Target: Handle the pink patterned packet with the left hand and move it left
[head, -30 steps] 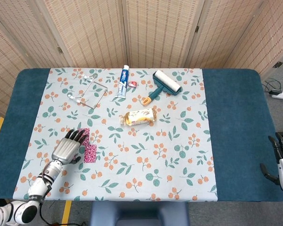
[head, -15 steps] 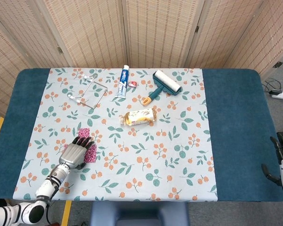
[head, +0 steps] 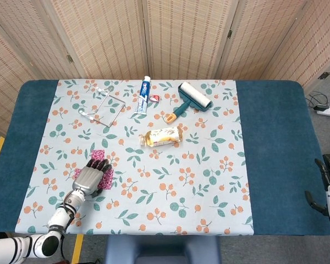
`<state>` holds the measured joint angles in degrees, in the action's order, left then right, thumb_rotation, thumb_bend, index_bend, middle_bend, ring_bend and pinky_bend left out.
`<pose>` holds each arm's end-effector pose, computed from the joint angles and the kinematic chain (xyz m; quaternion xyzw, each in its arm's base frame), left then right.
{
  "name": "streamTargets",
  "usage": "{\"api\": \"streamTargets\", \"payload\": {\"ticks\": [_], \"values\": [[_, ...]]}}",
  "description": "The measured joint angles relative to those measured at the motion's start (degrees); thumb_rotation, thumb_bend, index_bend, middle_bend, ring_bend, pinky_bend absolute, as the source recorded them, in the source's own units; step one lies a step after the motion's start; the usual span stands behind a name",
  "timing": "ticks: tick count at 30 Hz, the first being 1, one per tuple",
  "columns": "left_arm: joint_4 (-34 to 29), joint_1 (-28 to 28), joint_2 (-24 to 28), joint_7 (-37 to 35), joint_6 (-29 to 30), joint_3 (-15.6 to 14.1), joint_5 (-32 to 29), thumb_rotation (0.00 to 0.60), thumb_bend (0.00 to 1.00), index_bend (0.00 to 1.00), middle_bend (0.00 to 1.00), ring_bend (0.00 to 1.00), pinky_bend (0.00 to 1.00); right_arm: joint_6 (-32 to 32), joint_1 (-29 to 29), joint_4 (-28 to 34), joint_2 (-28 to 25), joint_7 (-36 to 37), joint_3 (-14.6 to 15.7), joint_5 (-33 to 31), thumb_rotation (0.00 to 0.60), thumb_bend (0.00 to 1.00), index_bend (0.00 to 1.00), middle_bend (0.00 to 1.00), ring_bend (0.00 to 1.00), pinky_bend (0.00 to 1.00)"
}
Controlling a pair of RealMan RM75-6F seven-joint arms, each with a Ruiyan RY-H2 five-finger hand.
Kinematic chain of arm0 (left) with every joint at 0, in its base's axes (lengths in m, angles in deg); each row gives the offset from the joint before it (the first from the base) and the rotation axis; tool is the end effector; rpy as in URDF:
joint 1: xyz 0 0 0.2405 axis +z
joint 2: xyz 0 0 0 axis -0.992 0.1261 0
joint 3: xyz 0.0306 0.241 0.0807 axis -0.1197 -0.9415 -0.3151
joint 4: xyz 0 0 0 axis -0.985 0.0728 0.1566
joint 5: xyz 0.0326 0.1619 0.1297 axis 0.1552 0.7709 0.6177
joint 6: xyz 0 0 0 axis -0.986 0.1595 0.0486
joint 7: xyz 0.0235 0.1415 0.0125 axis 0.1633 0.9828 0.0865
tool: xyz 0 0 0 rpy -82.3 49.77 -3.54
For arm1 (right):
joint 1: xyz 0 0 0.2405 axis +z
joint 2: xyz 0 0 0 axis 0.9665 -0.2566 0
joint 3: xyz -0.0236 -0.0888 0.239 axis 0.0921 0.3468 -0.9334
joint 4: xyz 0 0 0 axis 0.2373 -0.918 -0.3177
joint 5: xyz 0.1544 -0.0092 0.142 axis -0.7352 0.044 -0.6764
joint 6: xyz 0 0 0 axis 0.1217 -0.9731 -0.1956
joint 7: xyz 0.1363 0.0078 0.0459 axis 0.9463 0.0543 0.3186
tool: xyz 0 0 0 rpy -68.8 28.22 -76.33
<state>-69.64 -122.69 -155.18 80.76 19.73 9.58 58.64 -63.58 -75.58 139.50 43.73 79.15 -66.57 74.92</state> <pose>-0.2197 0.3004 -0.0169 -0.7988 -0.3621 -0.1764 0.4469 -0.3471 -0.1561 0.1811 0.5510 -0.3929 0.3870 0.6263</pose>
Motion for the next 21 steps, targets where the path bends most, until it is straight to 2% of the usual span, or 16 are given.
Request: {"api": "streamTargets", "payload": {"ticks": [9,21], "values": [[-1.98,-0.76,0.92,0.46,-0.36,-0.62,-2.07,0.583,0.36,0.10,0.00,0.00,0.00,0.33,0.12,-0.47,0.24,0.30,-0.03,-0.23,0.600,0.36,0.00,0.00,0.00,0.00],[-0.80,-1.82,0.21,1.50,0.03,-1.06,-3.47,0.582,0.36,0.10,0.00,0.00,0.00,0.40,0.08,-0.55,0.35,0.23,-0.05,-0.46,0.600,0.36,0.00,0.00,0.00,0.00]]}}
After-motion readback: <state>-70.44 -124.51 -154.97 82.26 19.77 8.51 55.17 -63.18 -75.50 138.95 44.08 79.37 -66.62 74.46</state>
